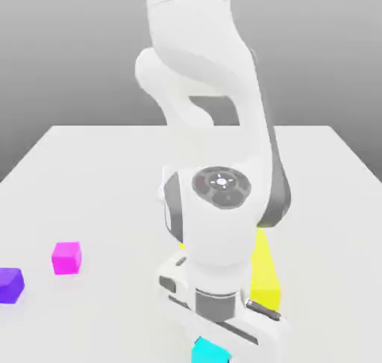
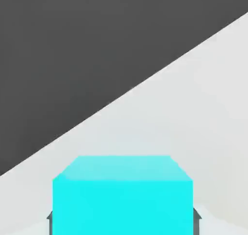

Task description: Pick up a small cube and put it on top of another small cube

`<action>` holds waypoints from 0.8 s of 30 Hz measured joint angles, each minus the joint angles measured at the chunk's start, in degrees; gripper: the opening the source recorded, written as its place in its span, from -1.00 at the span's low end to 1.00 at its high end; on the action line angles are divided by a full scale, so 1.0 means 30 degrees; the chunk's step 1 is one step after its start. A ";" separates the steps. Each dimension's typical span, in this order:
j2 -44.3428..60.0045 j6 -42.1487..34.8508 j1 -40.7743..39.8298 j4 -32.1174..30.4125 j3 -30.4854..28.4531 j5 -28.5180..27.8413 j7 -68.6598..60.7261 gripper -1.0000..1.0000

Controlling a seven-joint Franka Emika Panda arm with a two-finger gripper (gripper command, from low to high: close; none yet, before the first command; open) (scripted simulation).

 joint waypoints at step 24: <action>-1.5266 -0.7797 0.1504 -0.7396 0.0463 0.4354 -1.3296 -1.00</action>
